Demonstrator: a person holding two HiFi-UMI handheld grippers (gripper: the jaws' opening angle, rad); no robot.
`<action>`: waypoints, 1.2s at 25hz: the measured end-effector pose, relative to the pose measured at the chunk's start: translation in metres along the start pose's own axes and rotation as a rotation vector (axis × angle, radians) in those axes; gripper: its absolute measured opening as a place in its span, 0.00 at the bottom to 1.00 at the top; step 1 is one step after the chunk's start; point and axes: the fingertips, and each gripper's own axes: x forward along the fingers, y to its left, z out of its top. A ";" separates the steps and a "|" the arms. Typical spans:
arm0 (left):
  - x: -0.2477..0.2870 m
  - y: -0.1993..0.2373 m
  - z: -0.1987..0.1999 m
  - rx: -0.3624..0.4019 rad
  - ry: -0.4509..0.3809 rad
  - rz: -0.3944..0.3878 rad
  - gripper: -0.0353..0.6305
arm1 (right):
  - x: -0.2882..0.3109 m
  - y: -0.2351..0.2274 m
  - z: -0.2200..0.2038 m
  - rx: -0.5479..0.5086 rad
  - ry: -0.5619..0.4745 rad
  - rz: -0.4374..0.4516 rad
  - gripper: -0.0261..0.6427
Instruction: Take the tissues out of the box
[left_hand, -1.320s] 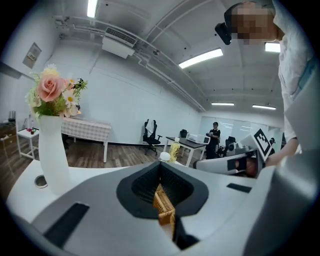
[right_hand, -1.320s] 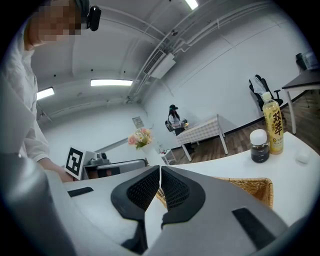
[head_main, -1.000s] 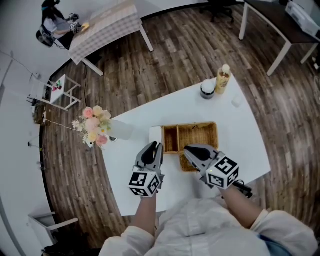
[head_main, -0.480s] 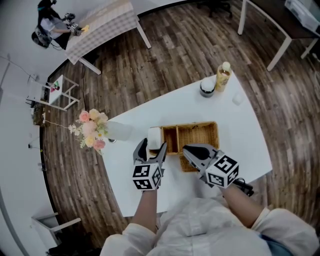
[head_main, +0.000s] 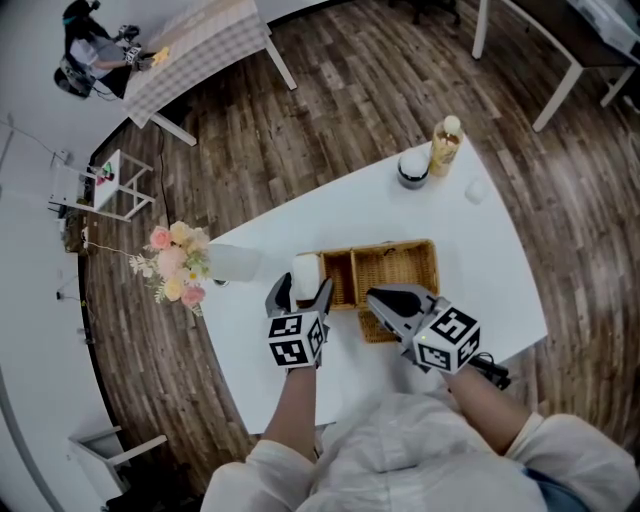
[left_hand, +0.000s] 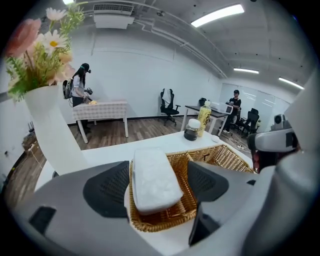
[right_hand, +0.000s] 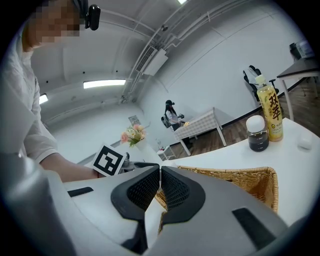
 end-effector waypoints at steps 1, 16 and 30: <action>0.002 0.001 -0.001 -0.001 0.011 0.006 0.58 | 0.000 -0.001 0.000 0.001 0.001 0.000 0.09; 0.012 0.008 -0.014 -0.001 0.122 0.075 0.47 | 0.006 -0.017 -0.014 0.015 0.068 -0.045 0.09; 0.010 0.012 -0.012 -0.049 0.159 0.067 0.43 | 0.022 0.000 -0.070 -0.609 0.575 -0.056 0.09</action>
